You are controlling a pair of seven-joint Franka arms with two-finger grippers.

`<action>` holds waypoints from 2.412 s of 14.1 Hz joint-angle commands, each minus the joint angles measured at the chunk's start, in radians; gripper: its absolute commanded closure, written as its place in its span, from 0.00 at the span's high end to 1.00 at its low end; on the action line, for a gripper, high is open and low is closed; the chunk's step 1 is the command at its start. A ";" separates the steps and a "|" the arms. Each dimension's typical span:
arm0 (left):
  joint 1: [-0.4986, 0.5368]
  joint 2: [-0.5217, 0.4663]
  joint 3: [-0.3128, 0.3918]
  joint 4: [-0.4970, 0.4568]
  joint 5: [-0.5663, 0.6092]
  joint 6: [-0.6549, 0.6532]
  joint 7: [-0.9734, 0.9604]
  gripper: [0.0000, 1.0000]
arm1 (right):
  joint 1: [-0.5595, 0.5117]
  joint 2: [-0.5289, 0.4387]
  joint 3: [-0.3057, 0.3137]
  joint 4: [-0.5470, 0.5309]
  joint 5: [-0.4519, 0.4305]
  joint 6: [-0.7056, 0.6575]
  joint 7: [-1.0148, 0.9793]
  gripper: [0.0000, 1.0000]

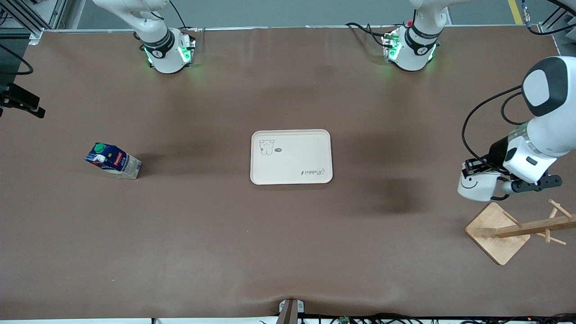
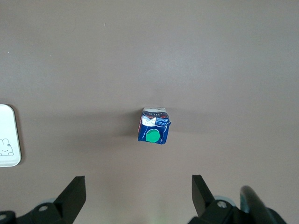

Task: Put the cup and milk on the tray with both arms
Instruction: 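Carry the mug toward the tray while the right gripper reaches the milk, then lower the mug onto the tray while the right gripper grasps the milk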

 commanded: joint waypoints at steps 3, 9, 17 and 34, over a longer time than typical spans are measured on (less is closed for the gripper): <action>0.004 0.017 -0.087 0.001 -0.018 -0.044 -0.121 0.00 | -0.017 0.051 0.012 0.001 -0.022 0.033 0.001 1.00; -0.036 0.075 -0.171 0.004 -0.027 -0.058 -0.376 0.00 | -0.009 0.135 0.015 0.023 -0.005 0.098 0.000 1.00; -0.125 0.183 -0.177 0.012 -0.269 -0.065 -0.584 0.00 | -0.083 0.223 0.012 0.018 0.087 0.021 -0.080 1.00; -0.314 0.477 -0.176 0.031 -0.705 0.154 -0.913 0.00 | -0.136 0.335 0.012 -0.126 0.076 0.067 0.055 1.00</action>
